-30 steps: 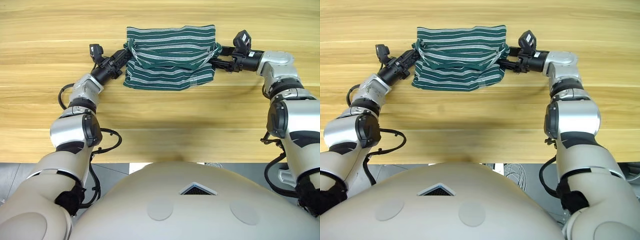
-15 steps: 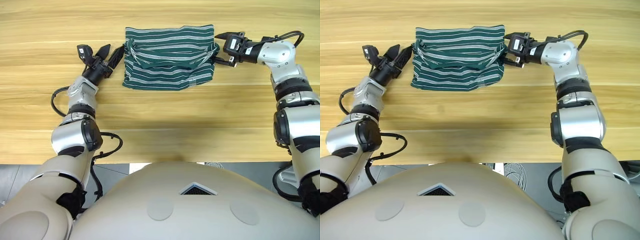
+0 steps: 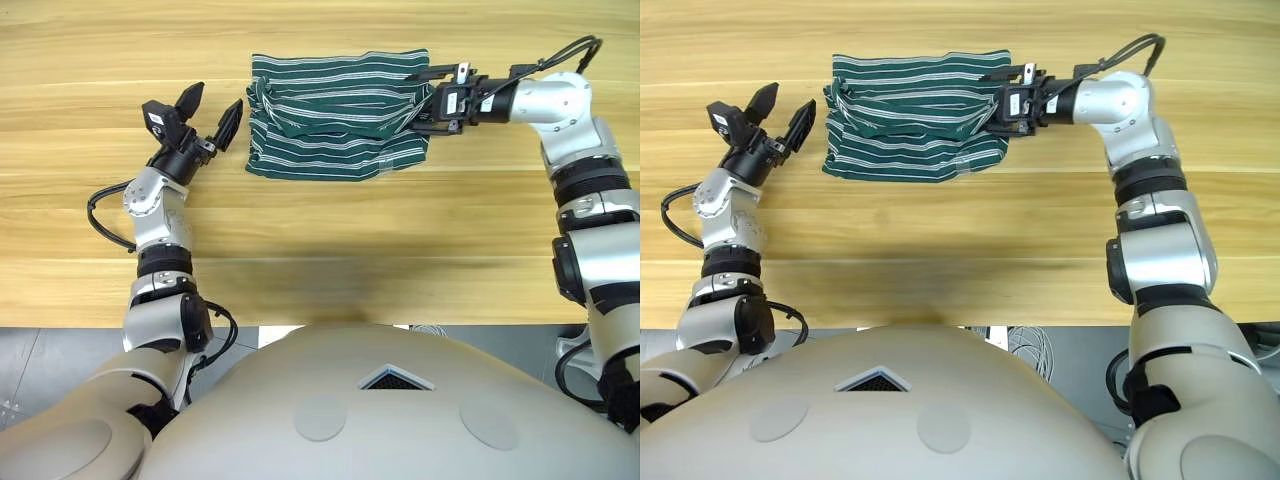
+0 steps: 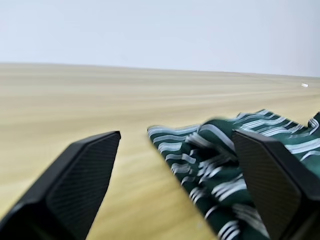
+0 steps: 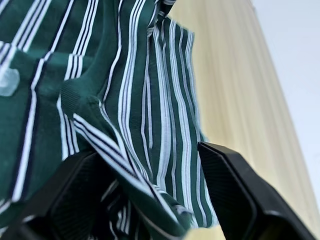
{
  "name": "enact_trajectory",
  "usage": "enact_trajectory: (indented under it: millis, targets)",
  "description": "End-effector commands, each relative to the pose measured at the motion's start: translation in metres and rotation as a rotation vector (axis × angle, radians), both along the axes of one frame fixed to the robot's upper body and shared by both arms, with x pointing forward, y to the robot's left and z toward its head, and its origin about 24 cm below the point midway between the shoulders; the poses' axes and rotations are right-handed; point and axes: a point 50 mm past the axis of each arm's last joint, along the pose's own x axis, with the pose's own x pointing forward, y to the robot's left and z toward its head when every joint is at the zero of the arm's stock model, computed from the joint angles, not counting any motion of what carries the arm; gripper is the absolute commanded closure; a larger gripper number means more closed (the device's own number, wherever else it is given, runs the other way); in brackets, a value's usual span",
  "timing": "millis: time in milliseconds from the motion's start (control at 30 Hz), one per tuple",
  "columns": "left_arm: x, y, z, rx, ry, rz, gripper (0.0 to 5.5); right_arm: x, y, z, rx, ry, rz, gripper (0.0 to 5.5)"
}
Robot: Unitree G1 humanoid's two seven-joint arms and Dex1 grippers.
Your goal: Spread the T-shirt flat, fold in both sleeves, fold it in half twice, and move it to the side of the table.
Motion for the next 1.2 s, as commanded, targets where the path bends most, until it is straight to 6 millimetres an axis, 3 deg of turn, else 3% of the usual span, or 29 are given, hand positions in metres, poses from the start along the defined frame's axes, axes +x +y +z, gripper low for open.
enact_trajectory:
  millis: [33,233,400,667,900,1000,1133,1200]
  targets:
    - [-0.003,-0.009,0.007,-0.026,-0.014,-0.010,1.50,0.008,0.015,-0.001,-0.023,-0.003,0.000,2.26]
    - [-0.009,-0.021,0.012,-0.059,-0.022,-0.034,1.50,0.017,0.030,-0.003,-0.051,-0.041,-0.040,2.26]
    - [-0.012,-0.027,0.011,-0.083,-0.019,-0.047,1.50,0.025,0.031,0.004,-0.008,-0.059,-0.096,2.26]
    - [-0.019,-0.032,0.011,-0.116,-0.024,-0.053,1.46,0.042,0.003,0.002,-0.024,0.008,-0.367,3.77]
    - [-0.021,-0.035,0.011,-0.131,-0.037,-0.050,1.46,0.059,-0.019,0.012,0.039,-0.122,-0.697,5.02]
    - [-0.021,-0.039,0.012,-0.133,-0.039,-0.060,1.46,0.060,-0.015,0.018,0.134,-0.147,-0.689,5.43]
    - [-0.022,-0.043,0.011,-0.131,-0.038,-0.074,1.46,0.051,-0.005,0.007,0.147,-0.110,-0.572,5.43]
    - [-0.022,-0.043,0.012,-0.130,-0.041,-0.075,1.46,0.048,-0.005,0.011,0.200,-0.112,-0.529,5.43]
